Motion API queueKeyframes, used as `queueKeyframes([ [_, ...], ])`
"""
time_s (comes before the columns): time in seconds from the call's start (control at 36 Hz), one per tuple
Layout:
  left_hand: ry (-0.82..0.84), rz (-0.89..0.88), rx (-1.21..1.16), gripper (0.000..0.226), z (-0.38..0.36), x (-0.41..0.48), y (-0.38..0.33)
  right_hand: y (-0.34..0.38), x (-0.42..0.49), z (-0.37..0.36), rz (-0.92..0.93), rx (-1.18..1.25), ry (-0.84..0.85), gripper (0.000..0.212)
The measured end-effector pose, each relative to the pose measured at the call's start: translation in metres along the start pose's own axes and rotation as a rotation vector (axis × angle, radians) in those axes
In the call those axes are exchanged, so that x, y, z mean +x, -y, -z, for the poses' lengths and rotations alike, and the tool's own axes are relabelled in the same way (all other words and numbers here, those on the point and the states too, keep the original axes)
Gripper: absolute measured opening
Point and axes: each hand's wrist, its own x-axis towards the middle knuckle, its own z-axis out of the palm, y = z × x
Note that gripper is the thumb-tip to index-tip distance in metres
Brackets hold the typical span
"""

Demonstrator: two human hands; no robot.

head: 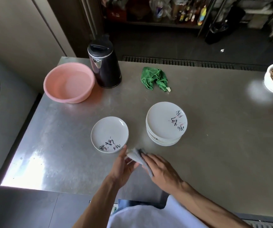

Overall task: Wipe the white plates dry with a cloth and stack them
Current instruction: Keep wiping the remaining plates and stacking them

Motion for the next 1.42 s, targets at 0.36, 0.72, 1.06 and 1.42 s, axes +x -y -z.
queueKeyframes([
  [0.36,-0.075,-0.217,0.557,0.018,0.014,-0.011,0.025,-0.042,0.014,0.012,-0.886,0.471,-0.219,0.027],
  [0.72,-0.076,-0.414,0.415,0.023,-0.016,-0.005,-0.034,-0.041,-0.015,-0.002,-0.987,0.627,-0.234,0.021],
  [1.06,-0.031,-0.394,0.463,0.030,-0.098,0.027,-0.062,-0.037,-0.008,-0.008,-0.967,0.636,-0.128,0.036],
  [1.42,-0.082,-0.388,0.575,0.010,-0.122,0.047,-0.057,-0.038,0.001,-0.001,-0.961,0.630,-0.138,0.033],
])
